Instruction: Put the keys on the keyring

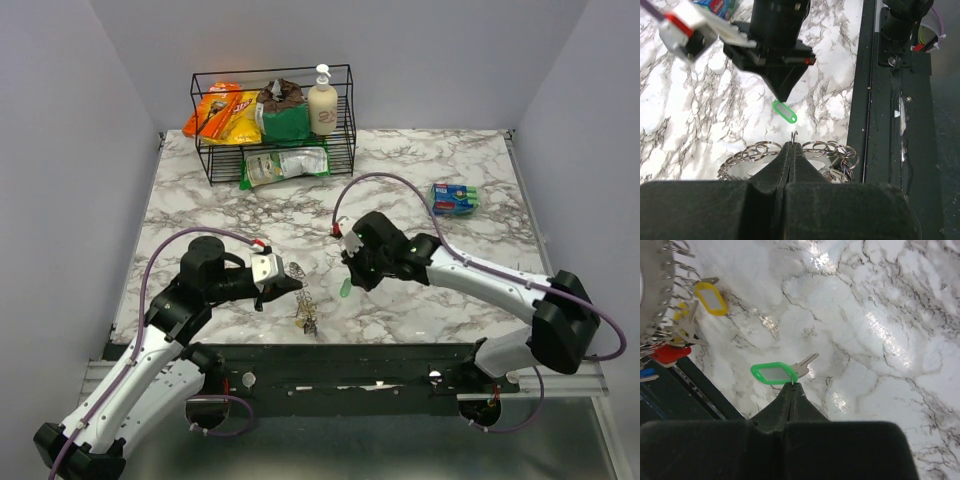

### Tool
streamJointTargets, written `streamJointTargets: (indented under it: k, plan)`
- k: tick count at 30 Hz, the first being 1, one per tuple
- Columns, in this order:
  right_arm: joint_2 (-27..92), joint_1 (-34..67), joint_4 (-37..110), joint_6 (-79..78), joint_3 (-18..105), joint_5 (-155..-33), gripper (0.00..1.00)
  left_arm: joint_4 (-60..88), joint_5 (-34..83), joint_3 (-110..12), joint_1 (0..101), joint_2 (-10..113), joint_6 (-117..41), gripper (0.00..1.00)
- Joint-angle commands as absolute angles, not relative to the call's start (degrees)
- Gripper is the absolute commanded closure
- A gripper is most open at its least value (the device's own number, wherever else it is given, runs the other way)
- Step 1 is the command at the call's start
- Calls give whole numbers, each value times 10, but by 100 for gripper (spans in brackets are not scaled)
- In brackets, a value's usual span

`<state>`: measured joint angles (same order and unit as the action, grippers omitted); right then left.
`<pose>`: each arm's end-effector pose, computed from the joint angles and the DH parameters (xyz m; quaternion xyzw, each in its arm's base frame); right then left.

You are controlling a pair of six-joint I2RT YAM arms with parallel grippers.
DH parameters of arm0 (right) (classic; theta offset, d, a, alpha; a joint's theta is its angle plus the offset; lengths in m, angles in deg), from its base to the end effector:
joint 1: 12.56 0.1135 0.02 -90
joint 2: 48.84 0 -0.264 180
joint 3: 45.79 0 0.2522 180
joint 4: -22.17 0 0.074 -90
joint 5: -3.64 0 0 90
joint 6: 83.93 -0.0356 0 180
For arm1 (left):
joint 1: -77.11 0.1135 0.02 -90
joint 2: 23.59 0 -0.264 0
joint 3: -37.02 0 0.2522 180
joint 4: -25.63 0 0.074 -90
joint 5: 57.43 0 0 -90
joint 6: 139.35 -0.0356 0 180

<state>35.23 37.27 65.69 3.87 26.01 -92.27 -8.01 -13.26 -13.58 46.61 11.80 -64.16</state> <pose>0.1912 0.2321 0.2320 -0.3993 0.8671 0.1731 0.2424 0.1093 -0.0940 0.3013 0.4979 0.6018 -0.3864 0.4904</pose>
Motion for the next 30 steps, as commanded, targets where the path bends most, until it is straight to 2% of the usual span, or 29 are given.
streamJointTargets:
  k: [1, 9, 15, 18, 26, 27, 30]
  plan:
    - [265, 375, 610, 55, 236, -952, 99, -84, -129, -164, 463, 116, -658, 100]
    - [139, 375, 576, 115, 219, -1058, 99, -84, -130, -167, 463, 117, -665, 100]
    - [96, 375, 566, 129, 231, -1162, 99, -82, -135, -166, 463, 123, -668, 100]
    - [78, 376, 558, 134, 230, -1173, 99, -82, -135, -166, 463, 123, -668, 100]
    - [130, 375, 582, 97, 235, -1065, 99, -79, -137, -165, 463, 124, -668, 100]
    - [162, 375, 588, 78, 241, -995, 99, -78, -137, -166, 463, 124, -667, 100]
    - [235, 367, 641, 2, 279, -894, 99, -82, -137, -166, 463, 122, -666, 100]
